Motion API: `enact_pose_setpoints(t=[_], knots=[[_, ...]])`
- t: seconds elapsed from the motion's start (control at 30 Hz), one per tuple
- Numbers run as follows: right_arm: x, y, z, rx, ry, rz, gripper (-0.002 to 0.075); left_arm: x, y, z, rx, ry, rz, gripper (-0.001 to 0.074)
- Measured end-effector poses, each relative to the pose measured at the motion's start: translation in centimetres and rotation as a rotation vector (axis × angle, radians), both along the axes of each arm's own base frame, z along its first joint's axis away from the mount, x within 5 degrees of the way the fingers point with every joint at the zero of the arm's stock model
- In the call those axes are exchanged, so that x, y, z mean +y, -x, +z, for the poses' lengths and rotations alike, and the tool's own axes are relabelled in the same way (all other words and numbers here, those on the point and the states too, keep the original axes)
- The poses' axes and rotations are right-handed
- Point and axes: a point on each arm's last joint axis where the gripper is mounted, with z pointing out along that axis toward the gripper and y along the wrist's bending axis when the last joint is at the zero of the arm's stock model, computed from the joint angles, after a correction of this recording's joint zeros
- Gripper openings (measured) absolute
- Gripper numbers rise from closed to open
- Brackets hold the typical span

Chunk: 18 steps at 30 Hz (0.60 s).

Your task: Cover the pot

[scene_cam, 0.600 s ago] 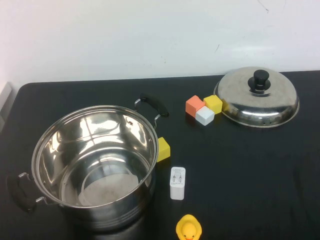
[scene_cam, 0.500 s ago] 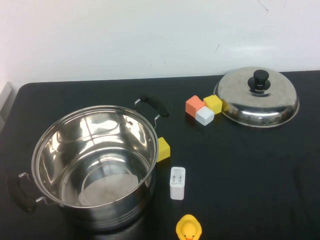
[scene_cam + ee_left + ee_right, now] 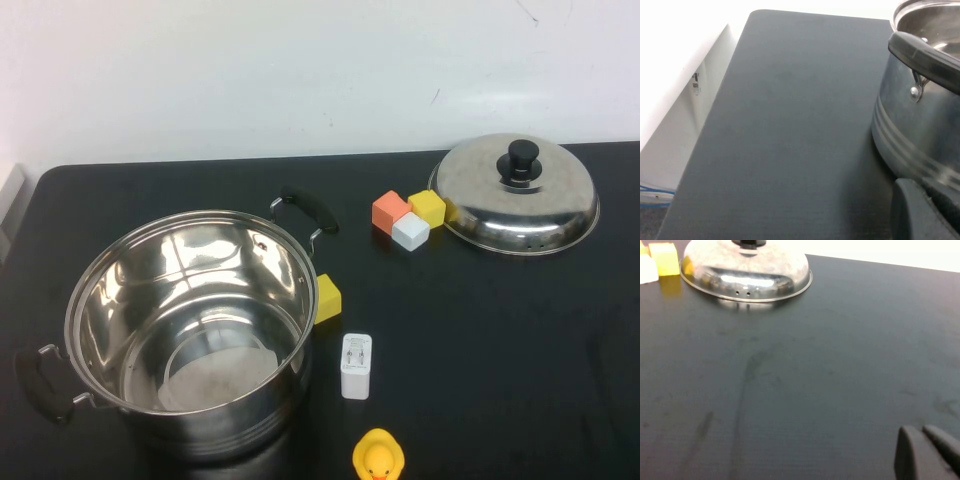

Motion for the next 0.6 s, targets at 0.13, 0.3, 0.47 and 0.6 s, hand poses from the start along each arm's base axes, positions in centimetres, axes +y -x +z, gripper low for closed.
enact_pose_setpoints(t=[0.13, 0.3, 0.47, 0.6], knots=[[0.0, 0.0, 0.0, 0.0, 0.0, 0.0, -0.0002, 0.0, 0.0, 0.0, 0.0, 0.0, 0.0, -0.0002], [0.0, 0.0, 0.0, 0.0, 0.0, 0.0, -0.0002, 0.0, 0.0, 0.0, 0.0, -0.002, -0.001, -0.0002], [0.14, -0.01, 0.0, -0.003, -0.051, -0.002, -0.0002, 0.0, 0.0, 0.0, 0.0, -0.002, -0.001, -0.0002], [0.99, -0.15, 0.14, -0.043, -0.428, -0.025, -0.0002, 0.0, 0.0, 0.0, 0.0, -0.002, -0.001, -0.0002]])
